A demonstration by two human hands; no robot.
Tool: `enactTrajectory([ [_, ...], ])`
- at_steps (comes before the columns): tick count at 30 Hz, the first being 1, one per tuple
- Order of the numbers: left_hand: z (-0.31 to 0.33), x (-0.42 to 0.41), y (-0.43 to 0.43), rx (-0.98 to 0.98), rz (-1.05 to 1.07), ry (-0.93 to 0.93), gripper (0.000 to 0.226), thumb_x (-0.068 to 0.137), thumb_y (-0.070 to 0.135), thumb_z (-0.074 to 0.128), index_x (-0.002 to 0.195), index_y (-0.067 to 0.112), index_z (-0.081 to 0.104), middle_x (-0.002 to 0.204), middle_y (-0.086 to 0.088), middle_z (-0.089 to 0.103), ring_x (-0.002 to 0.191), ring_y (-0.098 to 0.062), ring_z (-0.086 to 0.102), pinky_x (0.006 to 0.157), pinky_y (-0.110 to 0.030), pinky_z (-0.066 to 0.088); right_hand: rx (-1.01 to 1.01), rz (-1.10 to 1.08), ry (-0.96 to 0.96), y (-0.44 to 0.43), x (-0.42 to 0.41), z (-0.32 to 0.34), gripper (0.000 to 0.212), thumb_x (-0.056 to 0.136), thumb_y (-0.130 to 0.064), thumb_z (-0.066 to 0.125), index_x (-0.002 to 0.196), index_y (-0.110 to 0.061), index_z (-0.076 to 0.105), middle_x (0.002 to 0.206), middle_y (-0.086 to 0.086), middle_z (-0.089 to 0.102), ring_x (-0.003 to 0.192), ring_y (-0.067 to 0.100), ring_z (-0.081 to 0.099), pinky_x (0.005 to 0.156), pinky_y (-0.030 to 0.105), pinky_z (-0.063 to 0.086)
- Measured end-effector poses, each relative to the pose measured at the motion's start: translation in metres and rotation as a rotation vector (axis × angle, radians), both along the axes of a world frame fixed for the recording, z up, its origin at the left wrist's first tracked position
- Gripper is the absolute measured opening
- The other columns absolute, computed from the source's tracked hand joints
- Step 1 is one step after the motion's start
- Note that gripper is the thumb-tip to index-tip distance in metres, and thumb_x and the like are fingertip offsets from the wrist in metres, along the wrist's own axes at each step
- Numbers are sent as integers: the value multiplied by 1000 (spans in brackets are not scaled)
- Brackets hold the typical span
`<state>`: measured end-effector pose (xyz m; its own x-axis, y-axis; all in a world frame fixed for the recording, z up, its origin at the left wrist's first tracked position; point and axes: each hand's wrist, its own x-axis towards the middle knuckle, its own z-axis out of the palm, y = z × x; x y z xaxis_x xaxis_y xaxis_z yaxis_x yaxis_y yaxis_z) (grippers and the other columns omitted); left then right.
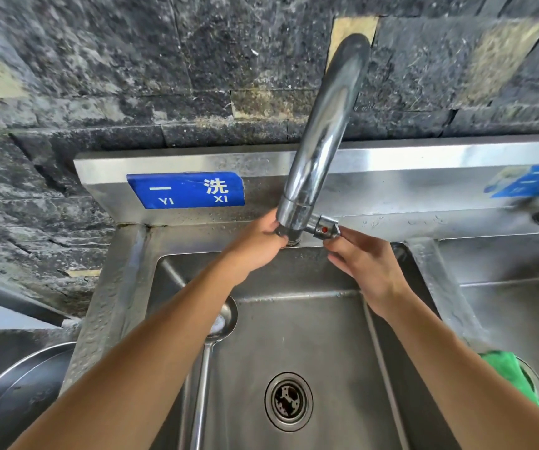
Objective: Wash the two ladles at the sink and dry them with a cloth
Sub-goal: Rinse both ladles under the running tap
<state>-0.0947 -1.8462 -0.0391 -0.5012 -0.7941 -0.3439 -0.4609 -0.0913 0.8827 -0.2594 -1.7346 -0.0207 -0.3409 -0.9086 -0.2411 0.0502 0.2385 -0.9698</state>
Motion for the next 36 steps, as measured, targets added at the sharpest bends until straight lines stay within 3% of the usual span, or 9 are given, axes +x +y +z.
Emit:
enactTrajectory([
  [4, 2, 0, 1, 16, -28, 48, 71, 92, 11, 54, 128, 69, 31, 145, 29, 39, 114, 6, 46, 110, -48, 38, 12, 28, -15, -2, -9, 0, 14, 90, -15, 67, 80, -15, 77, 85, 4, 65, 93, 9, 57, 109, 49, 49],
  [11, -5, 1, -4, 13, -21, 23, 79, 91, -5, 42, 151, 43, 22, 156, 12, 31, 140, -11, 36, 112, -47, 36, 0, 115, -19, -8, -30, -13, 29, 86, -19, 69, 92, 8, 65, 109, 15, 71, 120, 19, 63, 108, 38, 50],
  [14, -5, -1, -1, 7, -2, 32, 77, 92, -2, 43, 151, 44, 22, 156, 13, 32, 134, -8, 43, 110, -46, 40, 8, 140, -68, -9, -36, -17, 45, 80, -28, 70, 92, 14, 59, 129, 34, 56, 130, 35, 54, 106, 34, 51],
  [19, -6, -1, 0, 5, 12, 14, 86, 87, -8, 39, 146, 53, 24, 153, 22, 33, 111, 9, 50, 93, -34, 54, 41, 167, -115, -9, -40, -19, 30, 82, -30, 69, 87, 0, 72, 130, 31, 54, 129, 32, 56, 101, 29, 53],
  [23, -11, 1, -5, 9, -19, 40, 83, 88, -2, 42, 146, 53, 22, 155, 20, 30, 133, -3, 40, 98, -34, 48, 38, 159, -110, -10, -41, -21, 31, 80, -30, 71, 82, 1, 69, 123, 37, 51, 129, 37, 54, 102, 30, 53],
  [25, -13, 2, -8, 37, -37, 57, 83, 87, 1, 46, 146, 53, 21, 156, 19, 27, 130, -1, 40, 107, -44, 41, 37, 141, -108, -8, -36, -19, 26, 76, -33, 72, 83, -8, 76, 117, 29, 63, 126, 30, 60, 106, 33, 51],
  [28, -19, 13, -11, 81, -43, 50, 84, 91, -7, 43, 146, 54, 24, 150, 25, 35, 95, 2, 50, 83, -35, 46, 15, 101, -106, -4, -27, -17, 22, 74, -35, 73, 90, -23, 81, 115, 2, 75, 124, 12, 63, 110, 37, 47],
  [32, -26, 50, 8, 92, 246, 93, 47, 89, 6, 50, 134, 22, 56, 128, 9, 63, 89, -11, 62, 79, -32, 51, 19, 74, -62, 5, -21, -23, 32, 76, -40, 70, 107, -35, 77, 115, -5, 73, 123, 14, 63, 110, 35, 46],
  [36, -53, 107, 61, 156, 581, -84, 26, 89, -1, 52, 101, 10, 71, 92, -12, 73, 75, -21, 64, 71, -30, 52, 209, 27, -27, 35, -11, -60, 59, 80, -36, 74, 135, -17, 62, 121, -4, 72, 117, 15, 67, 106, 38, 51],
])
